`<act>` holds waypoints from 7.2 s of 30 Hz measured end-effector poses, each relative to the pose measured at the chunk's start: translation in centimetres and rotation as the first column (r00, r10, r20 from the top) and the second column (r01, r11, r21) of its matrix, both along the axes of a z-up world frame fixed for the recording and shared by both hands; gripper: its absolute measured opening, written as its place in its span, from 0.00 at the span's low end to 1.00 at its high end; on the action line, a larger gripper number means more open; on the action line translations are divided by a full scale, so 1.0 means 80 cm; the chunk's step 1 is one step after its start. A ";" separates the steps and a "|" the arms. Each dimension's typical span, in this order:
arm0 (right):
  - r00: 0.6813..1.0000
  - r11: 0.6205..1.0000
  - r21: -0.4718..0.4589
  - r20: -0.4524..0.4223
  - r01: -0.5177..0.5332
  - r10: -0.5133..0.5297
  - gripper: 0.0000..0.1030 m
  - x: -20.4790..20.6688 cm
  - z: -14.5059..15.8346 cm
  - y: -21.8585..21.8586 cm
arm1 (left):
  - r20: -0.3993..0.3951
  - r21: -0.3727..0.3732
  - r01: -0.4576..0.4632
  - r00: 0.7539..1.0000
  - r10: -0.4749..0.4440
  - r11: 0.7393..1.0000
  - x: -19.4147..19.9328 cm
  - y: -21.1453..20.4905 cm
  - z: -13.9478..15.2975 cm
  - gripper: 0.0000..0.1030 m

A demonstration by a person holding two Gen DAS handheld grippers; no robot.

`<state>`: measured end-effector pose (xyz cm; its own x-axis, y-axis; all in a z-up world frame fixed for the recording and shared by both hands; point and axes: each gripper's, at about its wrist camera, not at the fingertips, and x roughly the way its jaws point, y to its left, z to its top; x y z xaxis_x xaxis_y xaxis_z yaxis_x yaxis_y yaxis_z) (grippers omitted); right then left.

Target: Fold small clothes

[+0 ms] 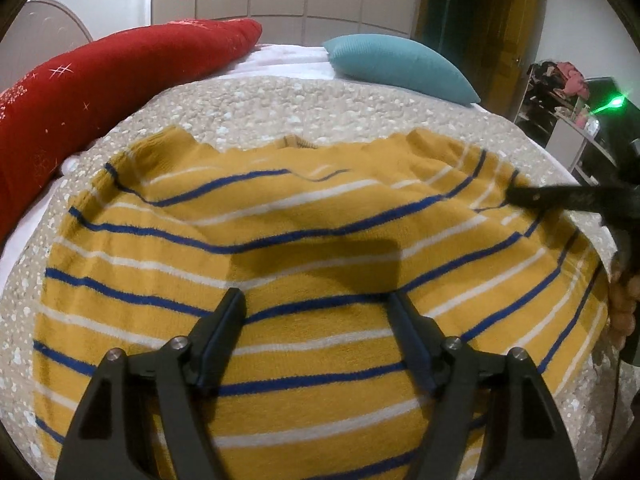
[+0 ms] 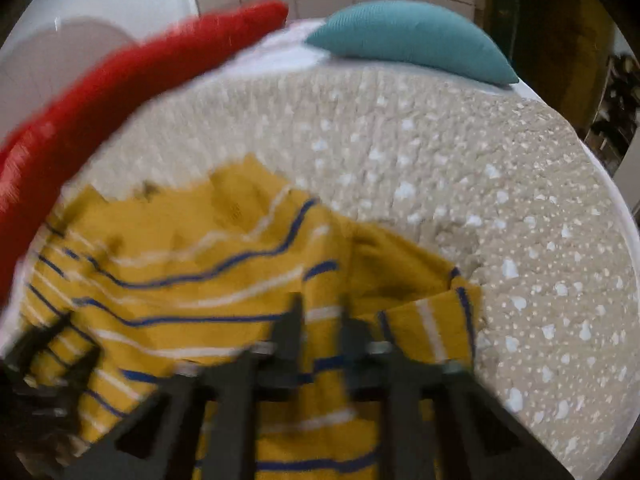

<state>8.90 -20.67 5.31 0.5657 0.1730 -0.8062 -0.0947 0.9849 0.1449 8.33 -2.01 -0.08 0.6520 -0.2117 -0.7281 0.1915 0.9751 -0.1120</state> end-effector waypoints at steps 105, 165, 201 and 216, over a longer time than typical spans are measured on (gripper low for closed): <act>0.949 0.939 -0.136 0.039 0.315 -0.313 1.00 -0.133 -0.049 -0.151 | -0.053 0.015 -0.162 0.985 0.163 0.987 -0.160 -0.028 0.049 0.82; 0.949 0.939 -0.136 0.038 0.315 -0.312 1.00 -0.133 -0.049 -0.151 | -0.078 0.014 -0.236 0.969 0.236 0.972 -0.151 0.007 0.028 0.82; 0.949 0.939 -0.136 0.038 0.315 -0.312 1.00 -0.133 -0.049 -0.151 | -0.077 -0.003 -0.251 0.965 0.250 0.968 -0.152 0.019 0.027 0.82; 0.949 0.939 -0.136 0.038 0.315 -0.312 0.99 -0.134 -0.049 -0.151 | -0.082 -0.010 -0.256 0.964 0.254 0.967 -0.151 0.024 0.025 0.82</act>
<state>-1.78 -32.75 1.39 0.5863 -0.1278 -0.8000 0.2210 0.9753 0.0061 -3.78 -0.12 1.93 0.6265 -0.0612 -0.7770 -0.0736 0.9878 -0.1372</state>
